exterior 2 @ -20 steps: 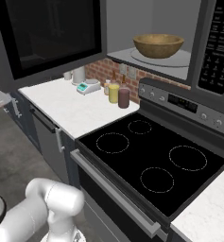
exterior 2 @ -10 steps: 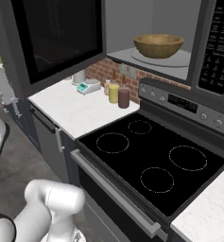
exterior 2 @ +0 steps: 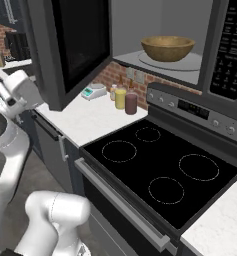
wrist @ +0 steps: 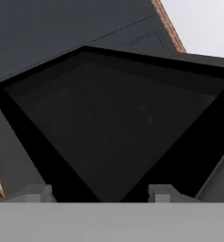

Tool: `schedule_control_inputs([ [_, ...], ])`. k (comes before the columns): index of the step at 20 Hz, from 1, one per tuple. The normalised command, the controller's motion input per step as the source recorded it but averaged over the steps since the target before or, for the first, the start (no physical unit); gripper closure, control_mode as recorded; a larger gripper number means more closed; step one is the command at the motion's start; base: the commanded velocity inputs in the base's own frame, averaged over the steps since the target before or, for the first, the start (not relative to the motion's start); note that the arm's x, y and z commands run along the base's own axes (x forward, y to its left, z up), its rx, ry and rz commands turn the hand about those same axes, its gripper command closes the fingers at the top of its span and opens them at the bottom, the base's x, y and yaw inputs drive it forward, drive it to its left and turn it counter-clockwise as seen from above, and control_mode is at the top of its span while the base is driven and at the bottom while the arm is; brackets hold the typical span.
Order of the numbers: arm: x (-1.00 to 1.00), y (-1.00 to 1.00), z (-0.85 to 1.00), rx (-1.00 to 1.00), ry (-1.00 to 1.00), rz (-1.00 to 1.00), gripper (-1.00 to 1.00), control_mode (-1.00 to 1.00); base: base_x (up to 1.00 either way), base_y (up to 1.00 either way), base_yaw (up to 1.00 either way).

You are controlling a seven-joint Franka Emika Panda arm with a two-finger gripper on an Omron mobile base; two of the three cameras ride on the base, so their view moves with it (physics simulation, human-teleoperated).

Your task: Pick the sweet potato from the sink and place it in the bowl. Then pick the bowl and place it in the microwave. Then close the microwave door and press the start button.

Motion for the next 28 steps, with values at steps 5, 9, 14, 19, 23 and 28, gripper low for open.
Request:
schedule_control_inputs([
  [5, -0.21, -1.00, 0.28, 0.09, -0.04, 0.00, -1.00, -1.00, 0.00, 0.00, 0.00],
  [9, 0.00, -1.00, 0.26, 0.09, 0.00, 0.00, -1.00, -1.00, 0.00, 0.00, 0.00],
  [14, 0.01, -0.95, 0.26, 0.06, 0.00, 0.00, -1.00, -1.00, 0.00, 0.00, 0.00],
  [19, 0.20, -0.69, 0.17, 0.10, -0.04, 0.00, -1.00, -1.00, 0.00, 0.00, 0.00],
  [23, 0.51, -0.47, 0.02, 0.22, -0.16, 0.00, -1.00, -1.00, 0.00, 0.00, 0.00],
  [28, 0.64, -0.34, 0.01, 0.20, -0.12, 0.00, -1.00, -1.00, 0.00, 0.00, 0.00],
])
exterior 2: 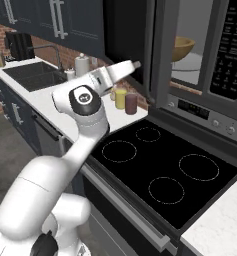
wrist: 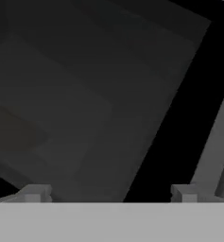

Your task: Pick the sweet potato from the sink and place it in the bowl. Then pick the bowl and place it in the microwave. Then close the microwave door and press the start button.

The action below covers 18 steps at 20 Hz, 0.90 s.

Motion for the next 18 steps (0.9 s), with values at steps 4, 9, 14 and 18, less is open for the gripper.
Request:
schedule_control_inputs([
  [4, 0.60, -0.13, 0.00, 0.20, -0.13, 0.02, -1.00, -1.00, 0.00, 0.00, 0.00],
  [9, 0.54, -0.18, 0.01, 0.20, -0.17, 0.05, -1.00, -1.00, 0.00, 0.00, 0.00],
  [14, 0.42, -0.30, 0.00, 0.17, -0.25, 0.06, -1.00, -1.00, 0.00, 0.00, 0.00],
  [18, 0.44, -0.34, 0.00, 0.14, -0.25, 0.04, -1.00, -1.00, 0.00, 0.00, 0.00],
])
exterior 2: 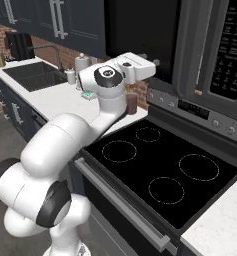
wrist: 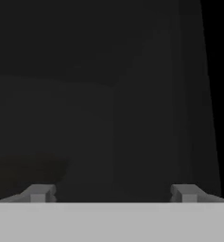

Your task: Pick the sweet potato from the sink and place it in the bowl. Then pick the bowl and place it in the microwave. Then close the microwave door and press the start button.

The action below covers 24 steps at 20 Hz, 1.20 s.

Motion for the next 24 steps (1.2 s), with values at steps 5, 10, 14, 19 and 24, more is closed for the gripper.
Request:
schedule_control_inputs([
  [5, 0.51, -0.35, 0.00, 0.11, -0.21, 0.01, -1.00, -1.00, 0.00, 0.00, 0.00],
  [10, 0.57, -0.29, 0.00, 0.09, -0.15, 0.00, -1.00, -1.00, 0.00, 0.00, 0.00],
  [14, 0.67, -0.25, 0.00, 0.09, -0.11, 0.01, -1.00, -1.00, 0.00, 0.00, 0.00],
  [19, 0.42, -0.18, 0.00, 0.05, -0.08, 0.01, -1.00, -1.00, 0.00, 0.00, 0.00],
  [24, -0.47, 0.00, 0.13, 0.01, -0.02, 0.01, -1.00, -1.00, 0.00, 0.00, 0.00],
])
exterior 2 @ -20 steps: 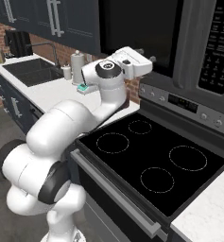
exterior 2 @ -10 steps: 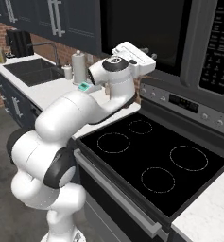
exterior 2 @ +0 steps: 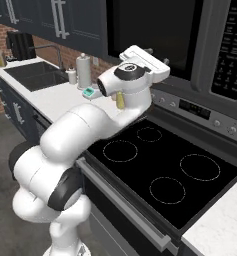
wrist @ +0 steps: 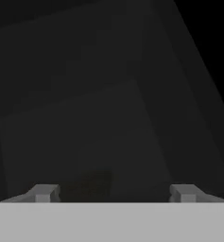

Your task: Pick the sweet potato from the sink and place it in the bowl. Then pick the bowl and place it in the microwave. Then close the microwave door and press the start button.

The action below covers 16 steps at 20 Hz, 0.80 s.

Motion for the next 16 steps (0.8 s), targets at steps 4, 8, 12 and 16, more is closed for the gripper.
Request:
schedule_control_inputs([
  [4, -0.83, 0.06, 0.27, 0.00, 0.00, 0.00, -1.00, -1.00, 0.00, 0.00, 0.00],
  [8, -0.86, 0.26, 0.27, 0.00, 0.00, 0.00, -1.00, -1.00, 0.00, 0.00, 0.00],
  [12, -0.81, 0.37, 0.25, 0.00, 0.13, 0.00, 1.00, -1.00, 0.00, 0.00, 0.00],
  [16, -0.77, 0.17, 0.35, 0.00, 0.30, 0.00, 1.00, -1.00, 0.00, 0.00, 0.00],
])
